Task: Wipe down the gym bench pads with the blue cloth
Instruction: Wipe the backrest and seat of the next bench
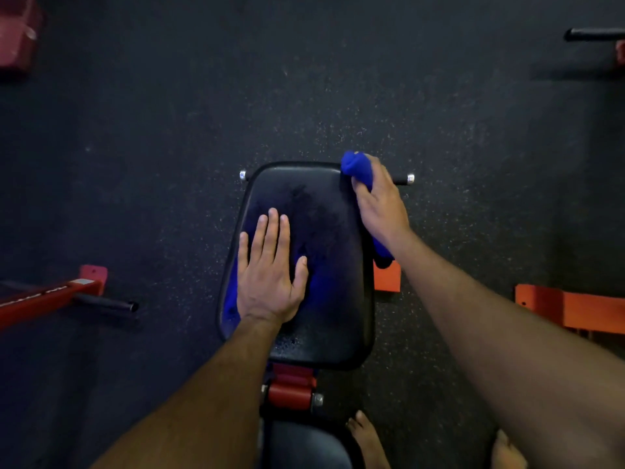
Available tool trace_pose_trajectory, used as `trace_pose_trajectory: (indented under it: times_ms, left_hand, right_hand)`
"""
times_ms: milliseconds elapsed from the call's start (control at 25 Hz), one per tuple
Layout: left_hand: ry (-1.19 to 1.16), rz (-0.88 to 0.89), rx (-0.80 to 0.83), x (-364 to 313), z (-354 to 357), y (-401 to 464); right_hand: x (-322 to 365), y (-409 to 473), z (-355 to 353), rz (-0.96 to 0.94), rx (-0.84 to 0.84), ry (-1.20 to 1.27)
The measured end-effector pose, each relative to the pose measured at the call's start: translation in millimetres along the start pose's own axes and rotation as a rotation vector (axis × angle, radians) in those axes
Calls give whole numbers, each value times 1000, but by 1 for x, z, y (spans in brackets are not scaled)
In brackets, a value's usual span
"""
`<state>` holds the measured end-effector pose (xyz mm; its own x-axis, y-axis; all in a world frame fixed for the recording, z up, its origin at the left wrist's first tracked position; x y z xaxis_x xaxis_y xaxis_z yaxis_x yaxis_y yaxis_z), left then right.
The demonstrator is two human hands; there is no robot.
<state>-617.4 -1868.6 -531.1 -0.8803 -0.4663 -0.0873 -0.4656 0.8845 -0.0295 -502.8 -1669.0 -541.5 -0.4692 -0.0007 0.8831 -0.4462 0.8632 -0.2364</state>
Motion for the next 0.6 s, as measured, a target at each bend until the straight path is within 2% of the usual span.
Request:
trace_pose_trajectory:
  times_ms: [200,480,600]
  left_hand:
    - [-1,4,-13,1,-1,0]
    - [-30,-5,-31,3,-3,-2]
    - [-36,-2,-33,3,-1,-3]
  right_hand:
    - [-8,-49,-3,55,57,16]
    - [-47,-230,18,38,88,-103]
    - [-45,-225,14,11,105,-97]
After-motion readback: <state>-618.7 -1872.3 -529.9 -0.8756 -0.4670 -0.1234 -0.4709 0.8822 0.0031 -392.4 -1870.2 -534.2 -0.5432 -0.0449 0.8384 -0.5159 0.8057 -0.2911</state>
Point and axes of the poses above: each hand's wrist, its own y-axis towards the middle knuckle, its own z-axis out of the palm, x = y × z, the point moved 8 cm from there along y, towards the middle knuckle, and after that the axes turned 1 degree about y, right-handed, at the moved point
